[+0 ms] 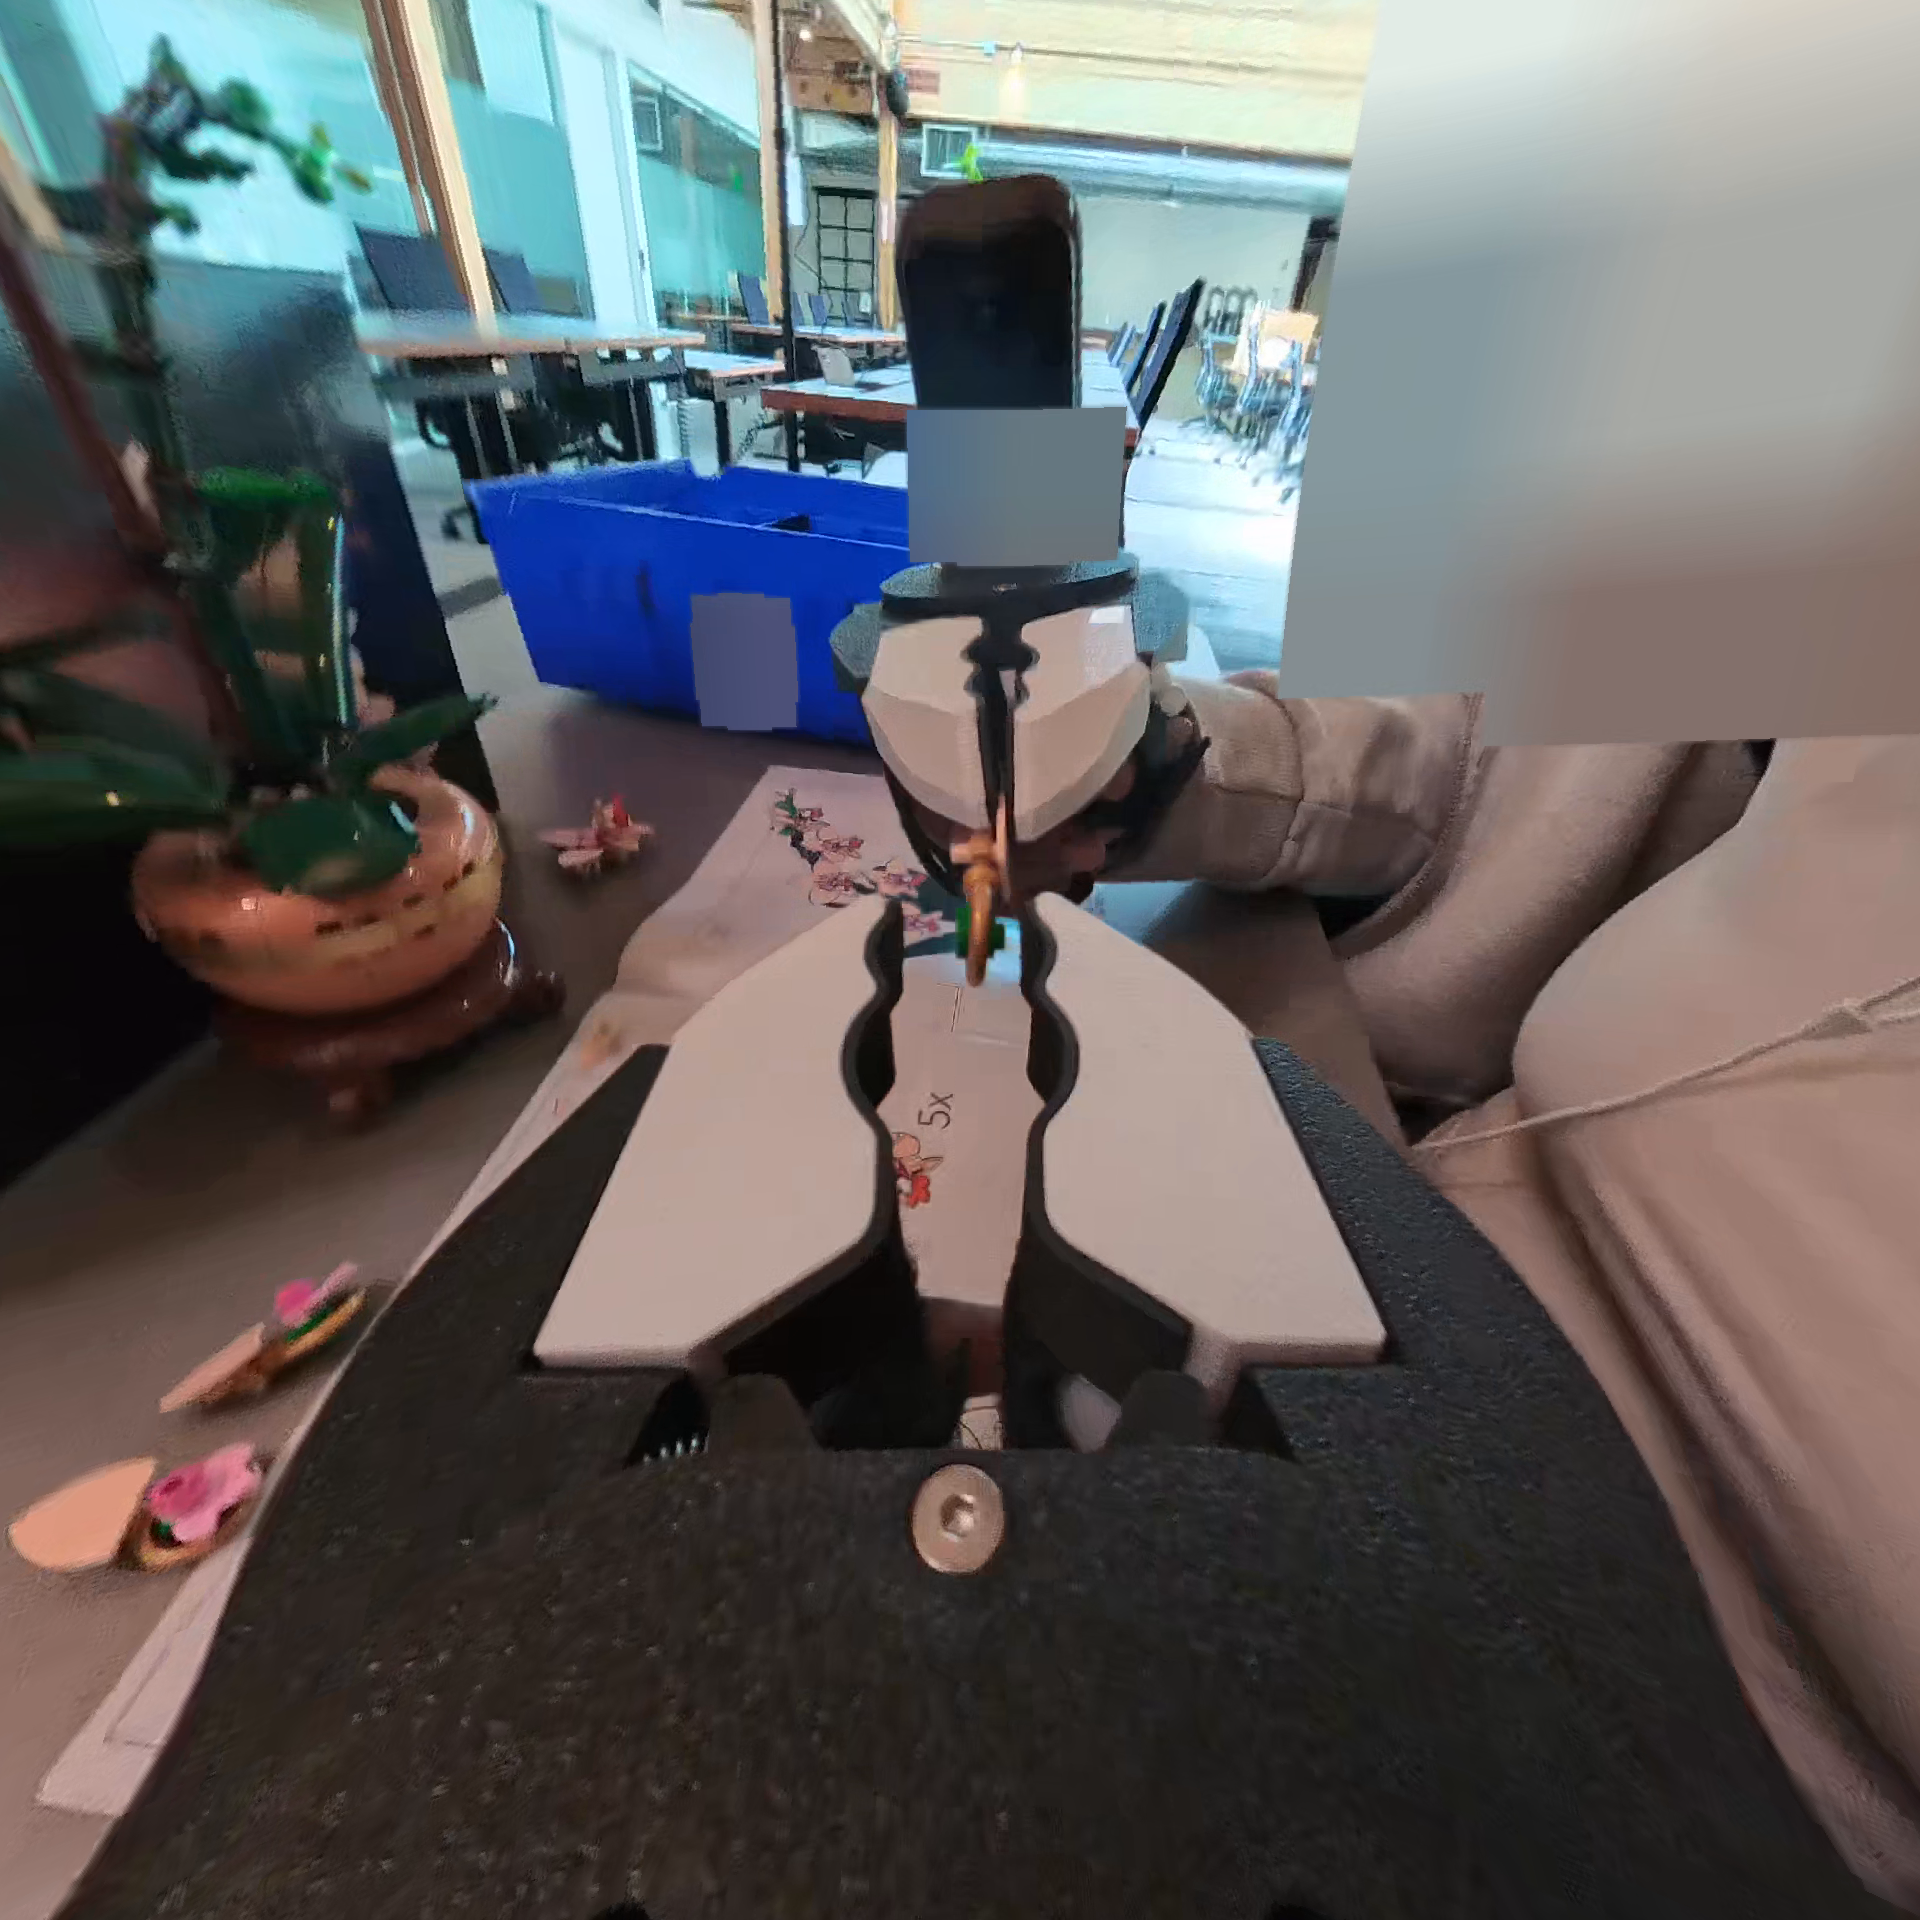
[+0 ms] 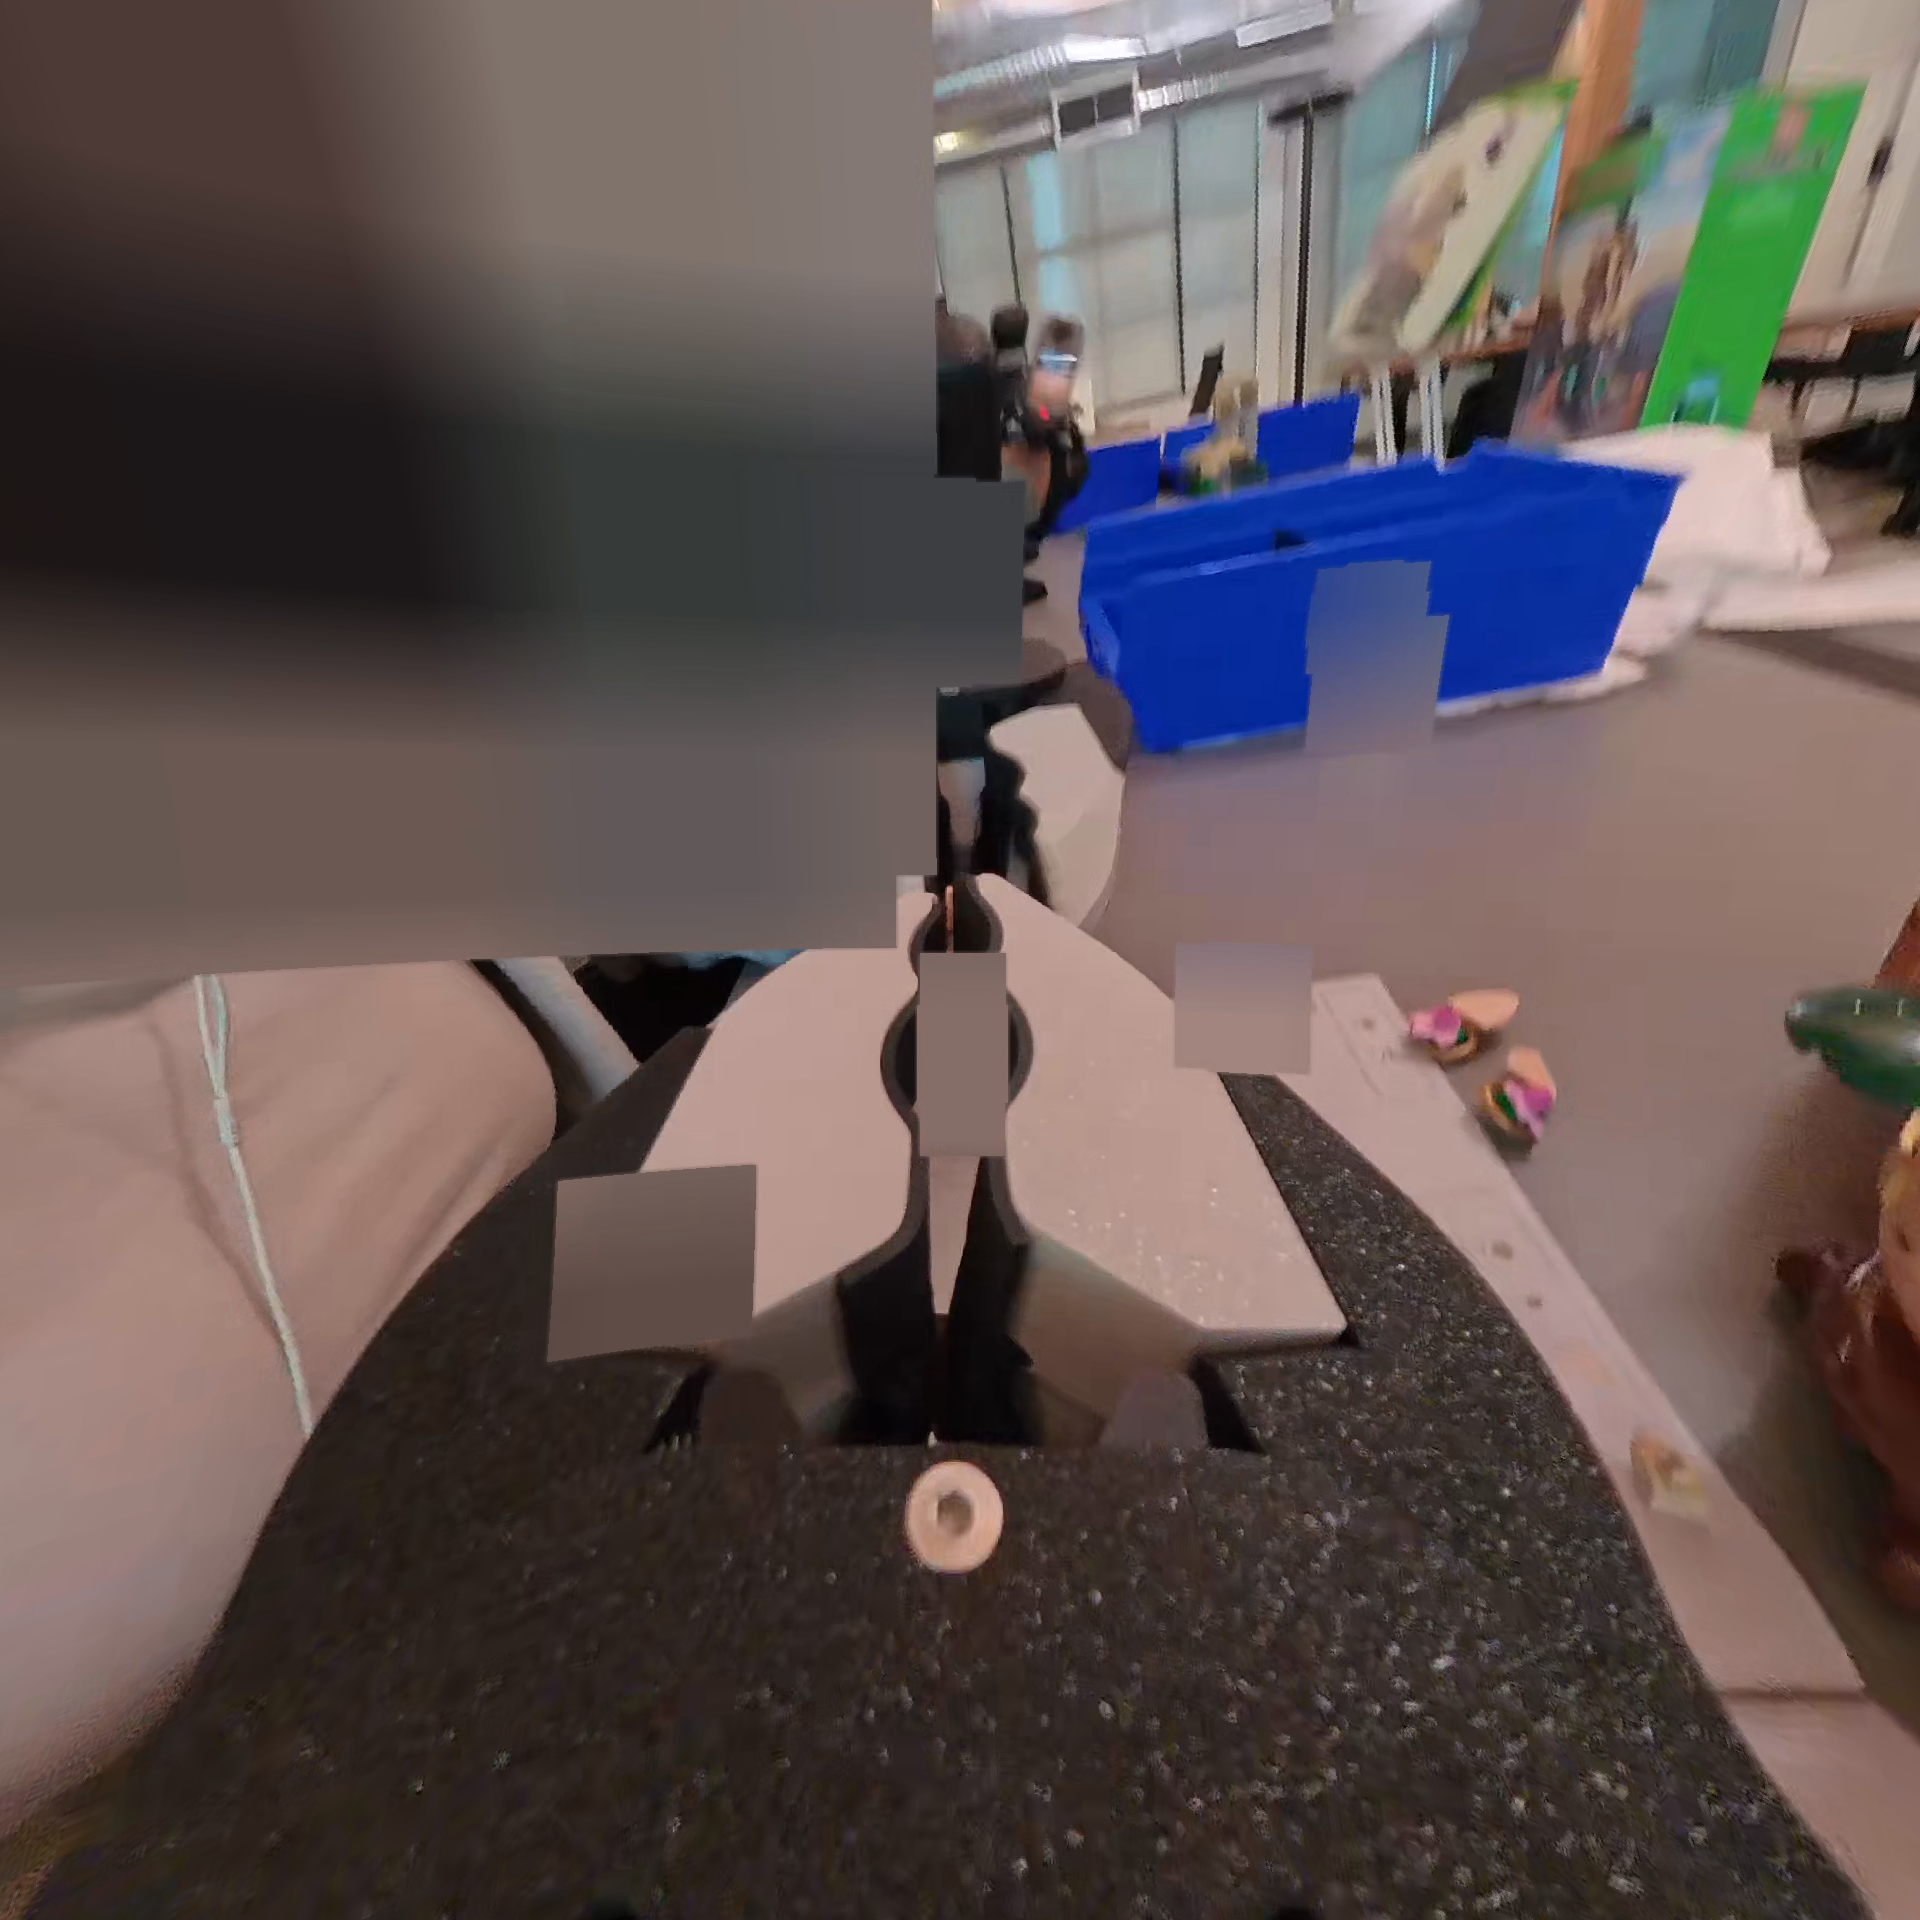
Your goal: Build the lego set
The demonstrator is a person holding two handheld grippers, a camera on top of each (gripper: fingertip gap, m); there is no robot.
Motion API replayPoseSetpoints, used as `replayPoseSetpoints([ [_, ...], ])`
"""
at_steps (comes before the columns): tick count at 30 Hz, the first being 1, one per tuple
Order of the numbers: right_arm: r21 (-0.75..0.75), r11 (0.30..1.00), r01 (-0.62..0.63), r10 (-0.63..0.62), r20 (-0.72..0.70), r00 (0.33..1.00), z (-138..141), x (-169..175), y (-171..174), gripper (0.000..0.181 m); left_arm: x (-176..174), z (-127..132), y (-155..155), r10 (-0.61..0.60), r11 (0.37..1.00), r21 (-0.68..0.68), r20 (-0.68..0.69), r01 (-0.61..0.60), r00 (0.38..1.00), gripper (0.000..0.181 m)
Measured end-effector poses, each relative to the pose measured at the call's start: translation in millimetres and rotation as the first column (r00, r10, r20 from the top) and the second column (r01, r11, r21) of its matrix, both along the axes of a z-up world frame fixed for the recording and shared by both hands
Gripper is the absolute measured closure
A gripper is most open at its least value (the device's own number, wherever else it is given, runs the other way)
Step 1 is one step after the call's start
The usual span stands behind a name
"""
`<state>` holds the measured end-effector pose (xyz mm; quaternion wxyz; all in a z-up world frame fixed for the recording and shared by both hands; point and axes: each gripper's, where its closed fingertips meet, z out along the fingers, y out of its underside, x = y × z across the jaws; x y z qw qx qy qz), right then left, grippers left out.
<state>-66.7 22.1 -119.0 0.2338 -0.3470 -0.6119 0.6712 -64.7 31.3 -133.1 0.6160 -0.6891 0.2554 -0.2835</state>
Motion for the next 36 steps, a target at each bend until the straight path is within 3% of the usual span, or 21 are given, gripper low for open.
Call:
replayPoseSetpoints([
  [4, 0.068, 0.998, 0.000, 0.008, -0.109, 0.994, 10.6, 10.8, -8.2, 0.180, 13.4, 3.7, -8.9, 0.020, 0.992, 0.129, -0.109, -0.006, 0.994, 0.168],
  [10, 0.179, 0.984, 0.023, 0.008, -0.166, 0.986, 9.6, 21.7, -16.9, 0.175, 20.5, 4.8, -16.6, 0.040, 0.980, 0.197, -0.197, -0.001, 0.980, 0.174],
  [13, 0.305, 0.943, 0.130, -0.076, -0.181, 0.980, 2.7, 20.4, -12.1, 0.161, 20.2, 2.0, -16.5, 0.094, 0.968, 0.251, -0.309, -0.014, 0.946, 0.174],
  [16, 0.418, 0.892, 0.168, -0.101, -0.179, 0.979, -4.1, 20.8, -15.4, 0.170, 22.8, -0.8, -17.3, 0.114, 0.960, 0.281, -0.372, -0.005, 0.921, 0.174],
  [24, 0.536, 0.836, 0.117, -0.061, -0.122, 0.991, -20.2, 21.8, -20.7, 0.171, 23.2, -16.7, -21.8, 0.085, 0.968, 0.248, -0.498, 0.048, 0.863, 0.174],
  [33, 0.546, 0.837, 0.040, 0.018, -0.100, 0.995, -30.4, 24.7, -27.9, 0.171, 28.1, -25.6, -27.6, 0.015, 0.972, 0.206, -0.530, 0.111, 0.848, 0.174],
  [36, 0.594, 0.804, 0.007, 0.059, -0.091, 0.994, -37.0, 27.6, -30.6, 0.171, 30.8, -32.9, -30.5, -0.025, 0.977, 0.160, -0.559, 0.138, 0.829, 0.174],
])
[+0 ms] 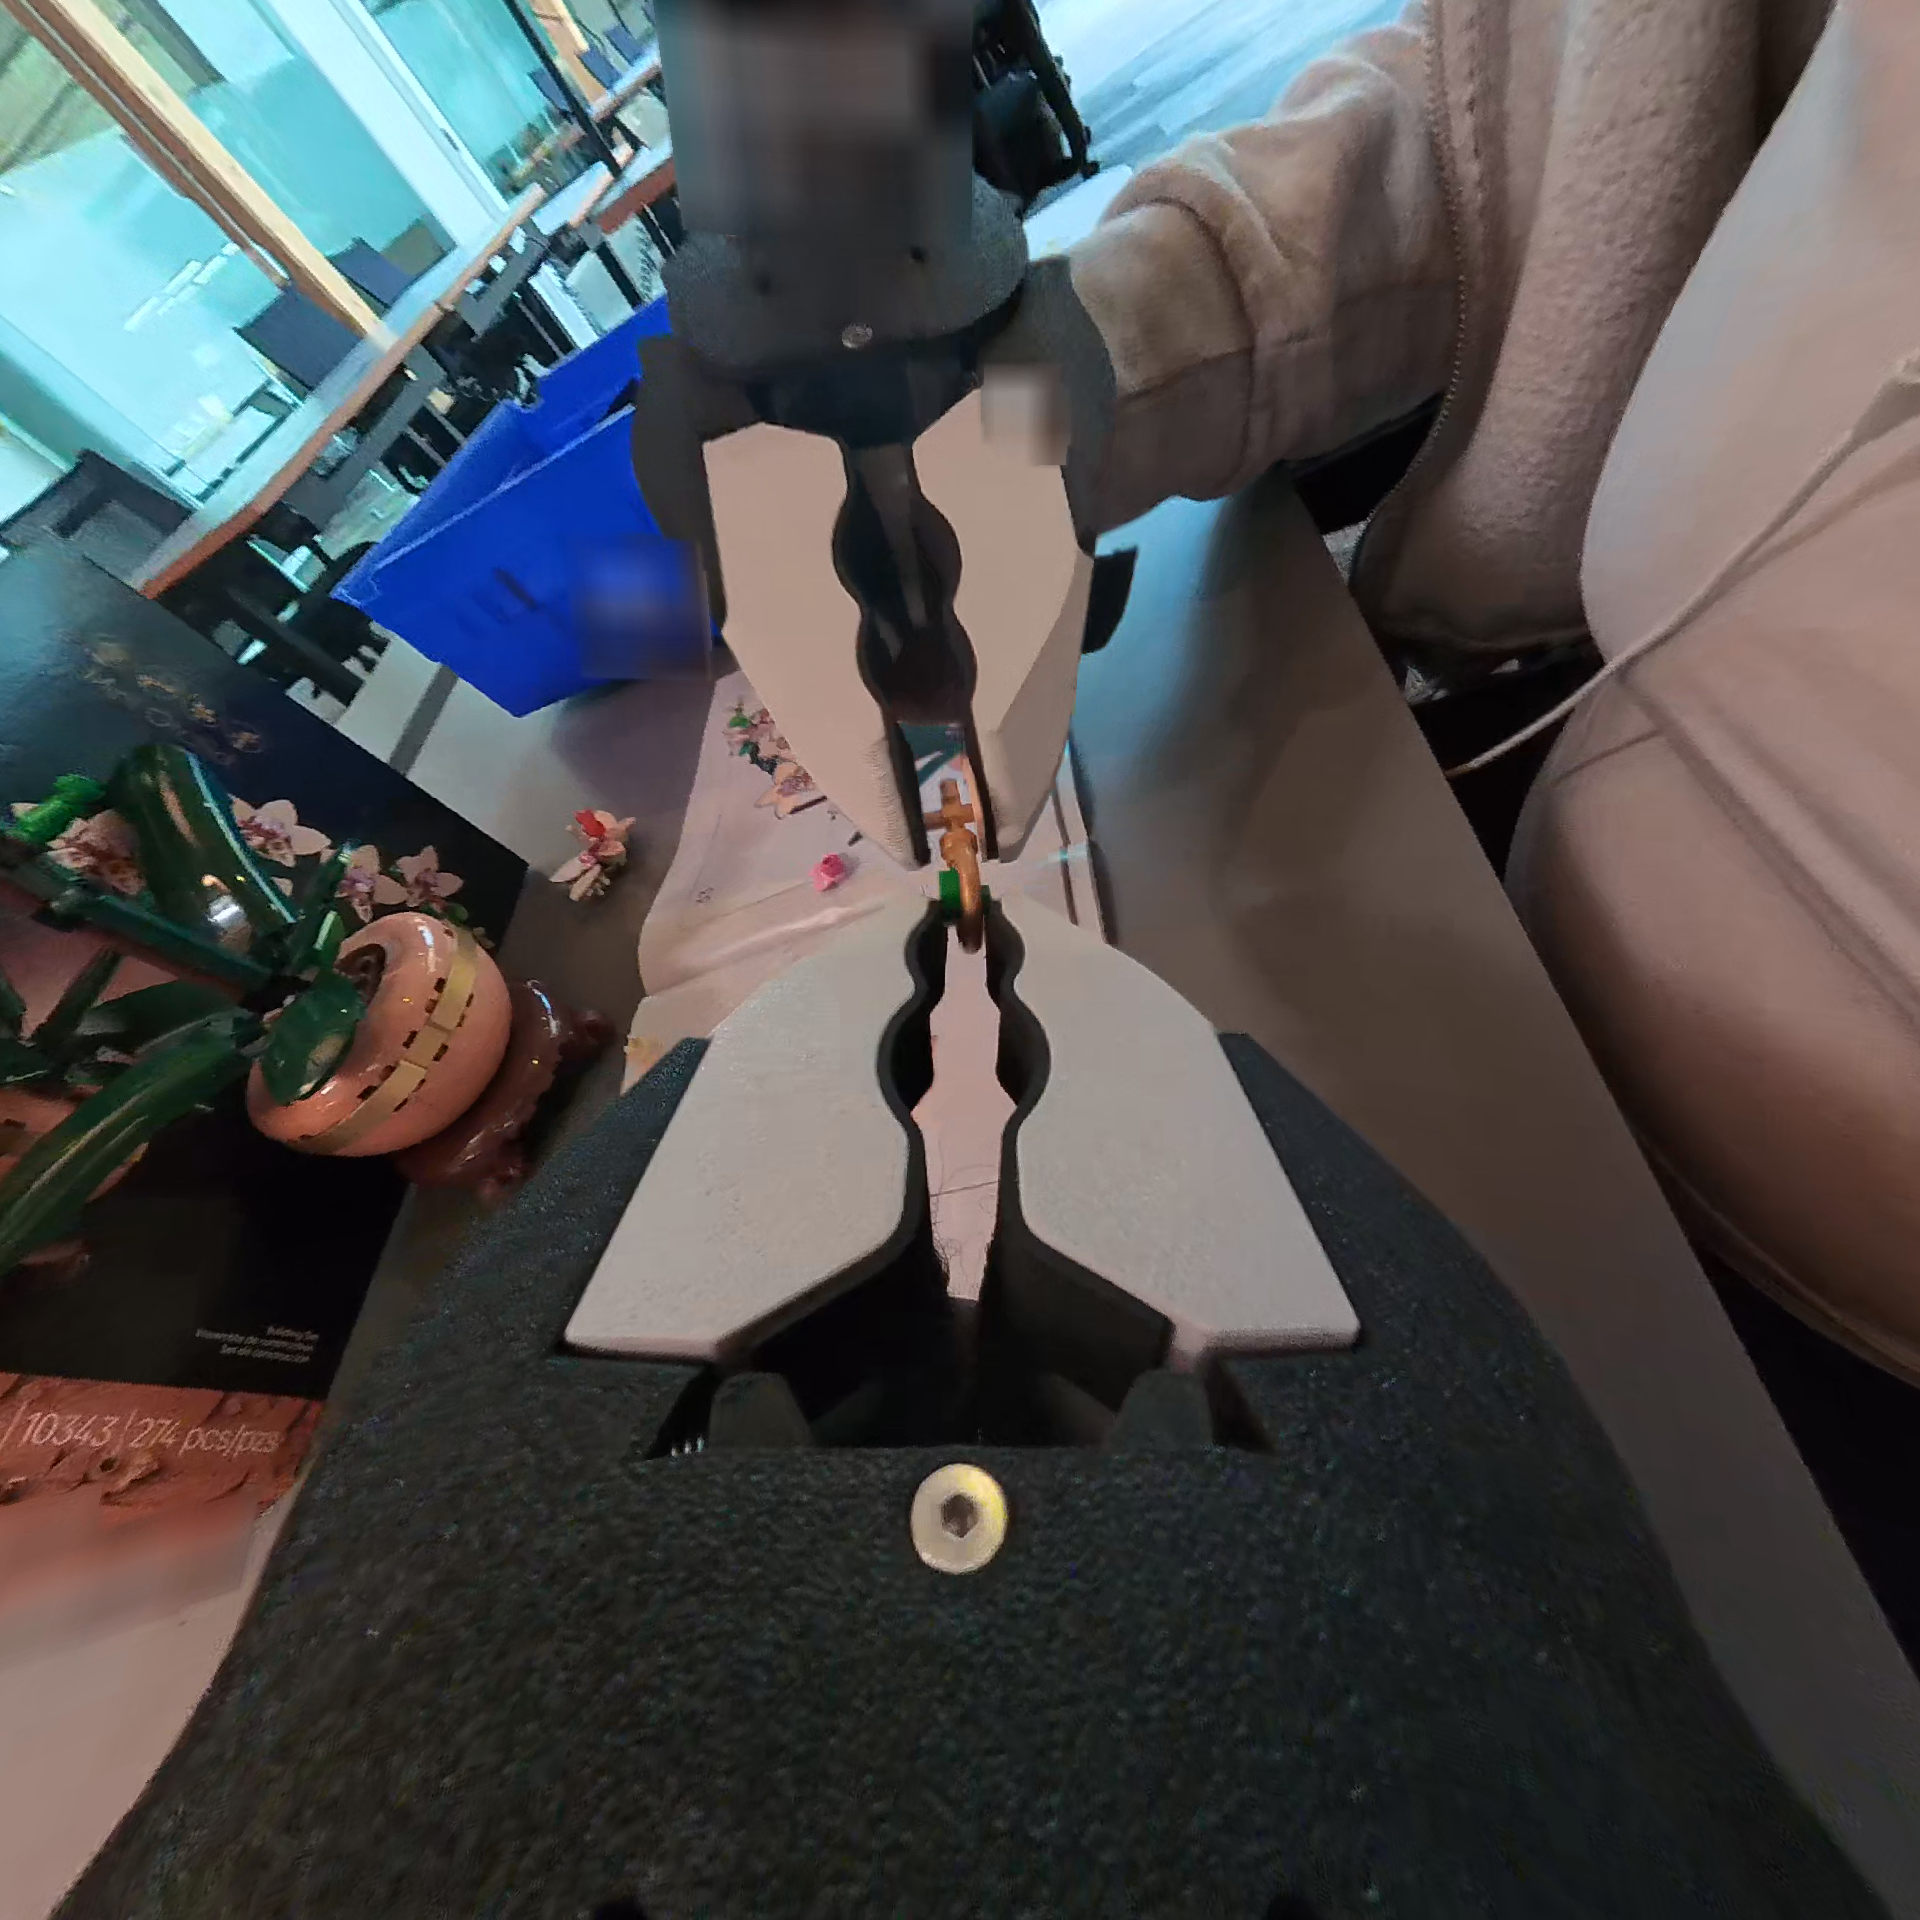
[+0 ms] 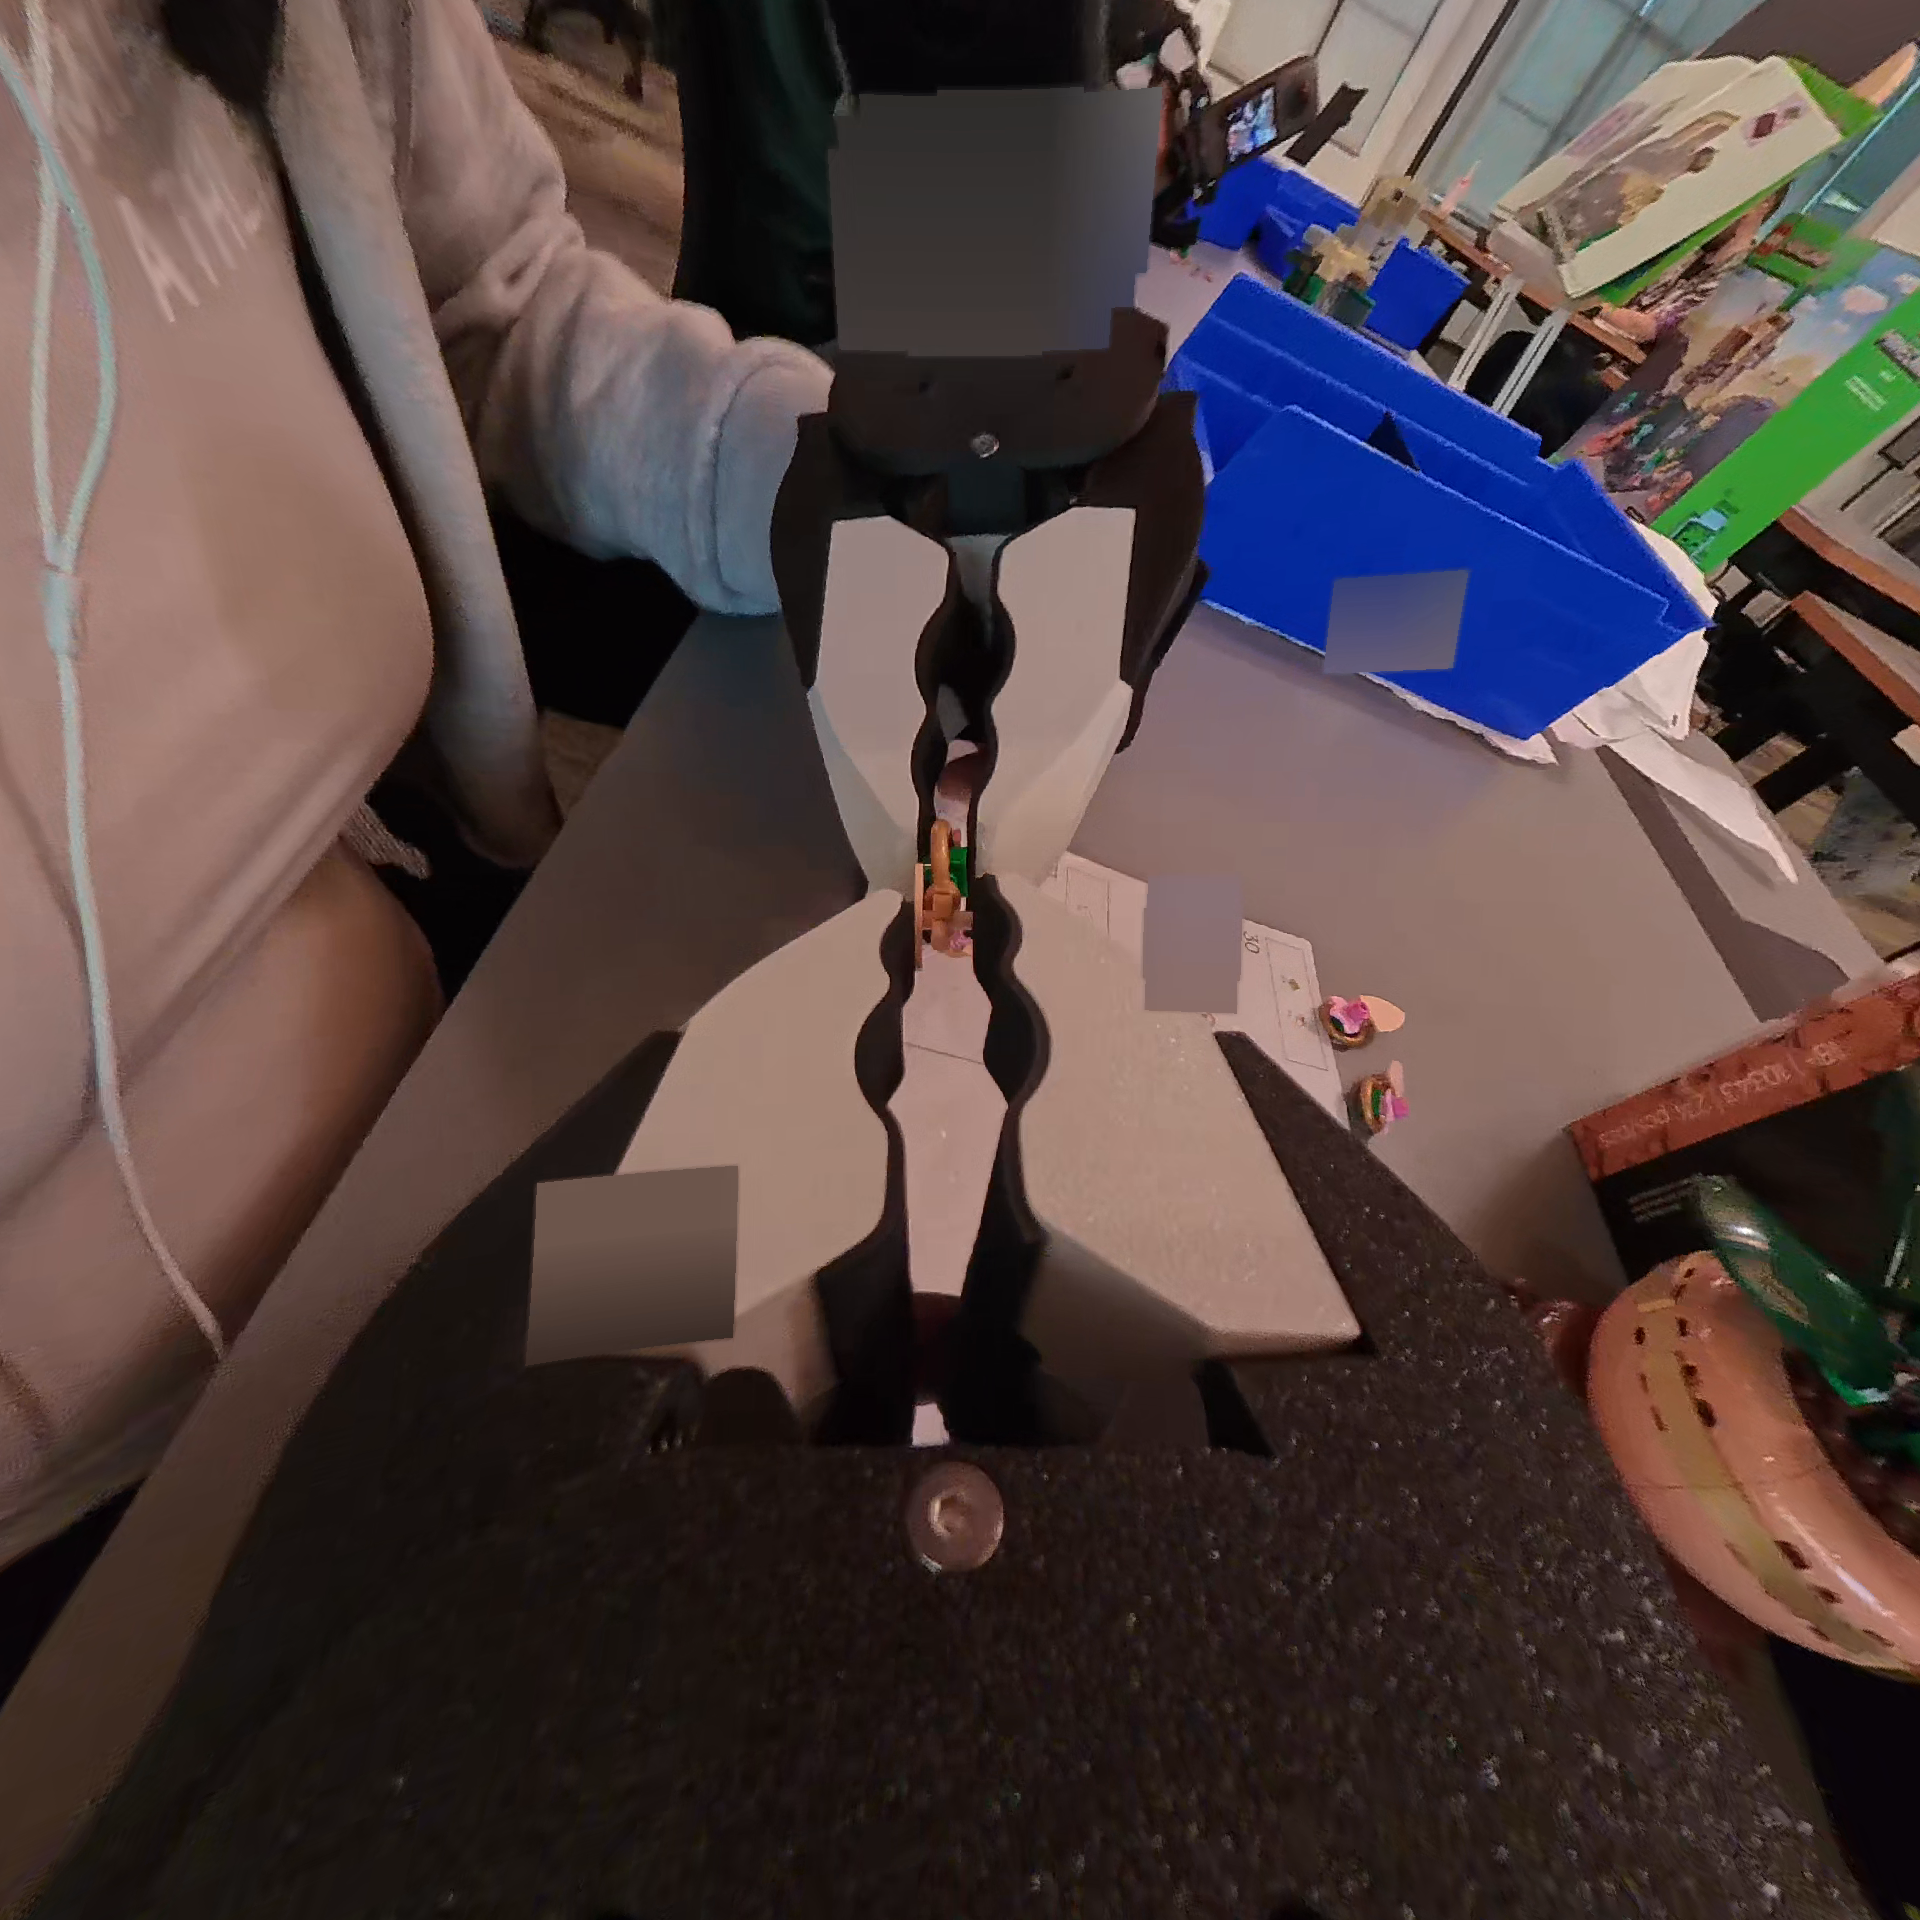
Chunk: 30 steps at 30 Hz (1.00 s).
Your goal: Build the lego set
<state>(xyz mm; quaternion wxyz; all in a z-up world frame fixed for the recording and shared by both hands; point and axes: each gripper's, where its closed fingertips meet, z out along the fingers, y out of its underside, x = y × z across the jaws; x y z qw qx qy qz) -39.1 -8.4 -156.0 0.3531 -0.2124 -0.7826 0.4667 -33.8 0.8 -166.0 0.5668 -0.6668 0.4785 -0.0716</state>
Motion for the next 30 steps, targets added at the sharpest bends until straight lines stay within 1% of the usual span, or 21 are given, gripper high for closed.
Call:
replayPoseSetpoints([
  [2, 0.061, 0.998, -0.004, 0.004, -0.003, 1.000, -3.4, 0.3, 0.0, 0.171, 0.3, -3.8, -0.8, -0.003, 1.000, -0.021, -0.017, 0.003, 1.000, 0.174],
  [5, 0.080, 0.997, -0.023, 0.023, 0.005, 1.000, -6.2, 2.1, -2.2, 0.171, 2.4, -6.7, -3.5, -0.021, 0.998, -0.061, -0.007, 0.021, 1.000, 0.175],
  [9, 0.143, 0.990, 0.018, -0.025, 0.044, 0.999, -16.2, 0.8, 1.0, 0.171, 0.5, -17.0, -1.5, 0.005, 0.994, -0.109, -0.041, -0.009, 0.999, 0.174],
  [13, 0.115, 0.991, 0.068, -0.070, 0.011, 0.998, -13.2, 0.4, 5.1, 0.171, 1.5, -13.9, 3.1, 0.022, 0.994, -0.104, 0.057, -0.016, 0.998, 0.175],
  [16, 0.114, 0.988, 0.106, -0.107, 0.004, 0.994, -15.3, -0.1, 8.3, 0.171, 1.0, -15.9, 6.6, 0.044, 0.994, -0.103, 0.063, -0.037, 0.997, 0.175],
  [18, 0.088, 0.988, 0.123, -0.123, -0.007, 0.992, -12.8, -0.2, 9.7, 0.171, 1.2, -13.5, 8.3, 0.058, 0.993, -0.104, 0.081, -0.049, 0.995, 0.175],
  [21, 0.125, 0.983, 0.133, -0.137, 0.020, 0.990, -20.1, -0.3, 11.2, 0.171, 0.4, -21.4, 9.9, 0.074, 0.990, -0.118, 0.012, -0.072, 0.997, 0.175],
  [24, 0.108, 0.986, 0.127, -0.132, 0.047, 0.990, -25.0, 0.0, 10.3, 0.171, 1.2, -26.8, 9.5, 0.066, 0.988, -0.141, 0.010, -0.064, 0.998, 0.175],
  [26, 0.119, 0.985, 0.124, -0.132, 0.062, 0.989, -30.9, -0.3, 9.9, 0.171, 0.9, -33.3, 9.5, 0.066, 0.985, -0.156, -0.023, -0.069, 0.998, 0.175],
  [30, 0.088, 0.989, 0.118, -0.124, 0.072, 0.990, -33.8, -1.2, 8.9, 0.171, 1.6, -36.8, 9.3, 0.059, 0.982, -0.179, 0.004, -0.057, 0.998, 0.175],
])
